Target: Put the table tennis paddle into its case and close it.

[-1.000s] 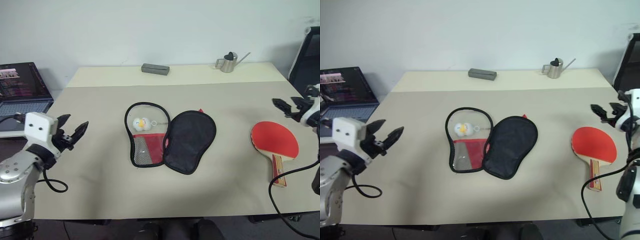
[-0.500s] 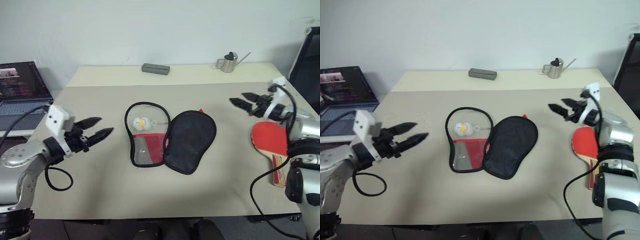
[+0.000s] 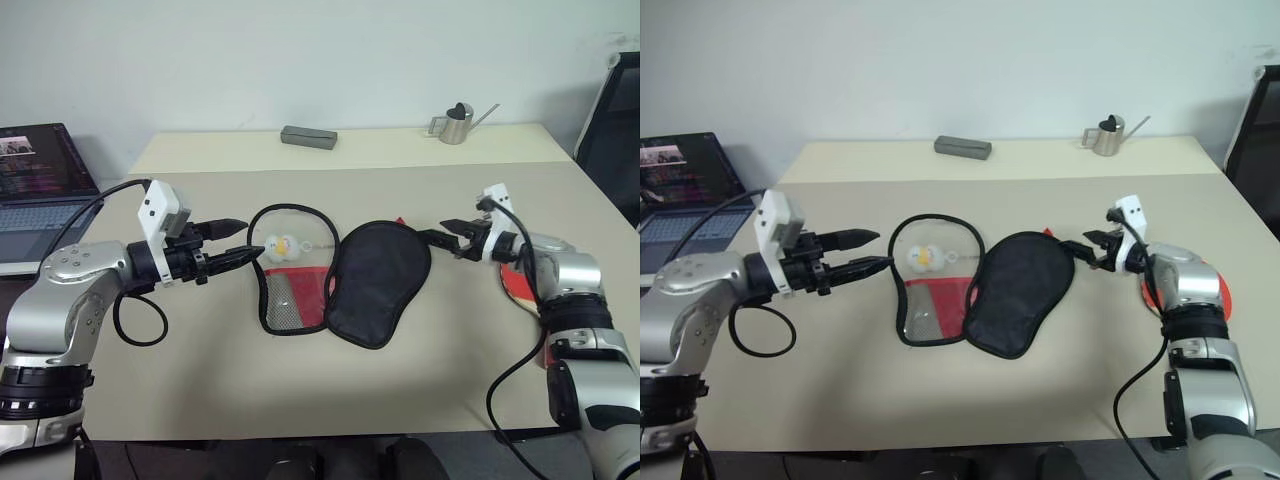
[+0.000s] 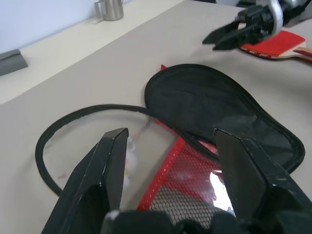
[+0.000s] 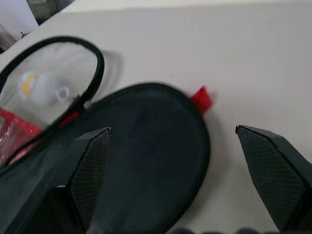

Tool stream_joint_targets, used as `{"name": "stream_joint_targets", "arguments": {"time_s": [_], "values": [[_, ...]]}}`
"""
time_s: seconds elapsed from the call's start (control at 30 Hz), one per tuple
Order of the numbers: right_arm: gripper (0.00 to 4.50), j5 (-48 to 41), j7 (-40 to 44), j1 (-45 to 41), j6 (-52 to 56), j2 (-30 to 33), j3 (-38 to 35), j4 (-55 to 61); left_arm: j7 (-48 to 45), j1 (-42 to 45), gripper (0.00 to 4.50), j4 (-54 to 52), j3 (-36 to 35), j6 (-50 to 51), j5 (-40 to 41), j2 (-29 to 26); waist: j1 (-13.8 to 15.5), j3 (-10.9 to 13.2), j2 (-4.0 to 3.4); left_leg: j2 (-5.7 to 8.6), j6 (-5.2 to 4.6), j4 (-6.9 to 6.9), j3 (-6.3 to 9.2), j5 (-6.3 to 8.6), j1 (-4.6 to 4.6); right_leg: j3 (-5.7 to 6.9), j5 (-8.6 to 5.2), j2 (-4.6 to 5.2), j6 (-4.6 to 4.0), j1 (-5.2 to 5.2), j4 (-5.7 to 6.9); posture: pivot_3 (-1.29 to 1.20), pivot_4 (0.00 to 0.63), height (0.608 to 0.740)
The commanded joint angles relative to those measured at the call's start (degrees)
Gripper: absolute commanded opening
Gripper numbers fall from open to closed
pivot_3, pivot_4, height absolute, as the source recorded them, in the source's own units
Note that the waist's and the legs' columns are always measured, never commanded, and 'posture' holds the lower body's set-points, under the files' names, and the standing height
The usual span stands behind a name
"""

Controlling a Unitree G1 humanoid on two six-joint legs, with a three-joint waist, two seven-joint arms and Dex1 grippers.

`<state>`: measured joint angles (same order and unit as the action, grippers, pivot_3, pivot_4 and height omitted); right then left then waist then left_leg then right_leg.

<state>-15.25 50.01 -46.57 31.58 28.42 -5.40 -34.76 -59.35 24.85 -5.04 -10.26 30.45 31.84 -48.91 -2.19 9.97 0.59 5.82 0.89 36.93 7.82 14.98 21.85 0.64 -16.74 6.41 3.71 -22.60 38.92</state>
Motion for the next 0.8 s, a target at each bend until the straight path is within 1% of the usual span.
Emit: {"name": "stream_joint_targets", "arguments": {"time_s": [0.03,0.57,0.67,0.8], "values": [[4.48,1.02,-1.59,-1.18,-3.00,-0.47,0.09,-1.54,-0.82,1.32,3.05,0.37,0.17,-1.90,-0.91,-0.11,-0.03,0.00,0.00,-0.02,0.00,0.00,-0.02,0.00,0.00,0.00,0.00,-0.03,-0.01,-0.01,0.00,0.00,0.150,0.740],[4.48,4.79,-3.34,-4.32,-11.16,-5.13,2.44,-11.83,-1.88,1.20,3.05,0.49,0.78,-2.83,-2.02,0.15,-0.66,0.01,0.02,-0.27,0.09,0.02,-0.10,0.05,0.01,-0.04,0.07,-0.26,-0.11,-0.08,0.00,0.00,0.150,0.740],[3.92,5.64,-3.31,-5.06,-12.33,-5.46,2.68,-12.74,-1.58,1.05,3.05,0.41,0.81,-3.07,-2.15,0.29,-0.73,0.01,0.02,-0.27,0.10,0.02,-0.11,0.06,0.01,-0.05,0.07,-0.27,-0.11,-0.09,0.00,0.00,0.150,0.740],[2.48,7.37,-3.69,-5.90,-14.53,-5.03,3.67,-13.87,-1.12,0.79,3.05,0.40,0.67,-3.31,-2.35,0.32,-0.87,0.01,0.02,-0.27,0.10,0.02,-0.11,0.06,0.01,-0.05,0.07,-0.27,-0.11,-0.10,0.01,0.00,0.150,0.740]]}}
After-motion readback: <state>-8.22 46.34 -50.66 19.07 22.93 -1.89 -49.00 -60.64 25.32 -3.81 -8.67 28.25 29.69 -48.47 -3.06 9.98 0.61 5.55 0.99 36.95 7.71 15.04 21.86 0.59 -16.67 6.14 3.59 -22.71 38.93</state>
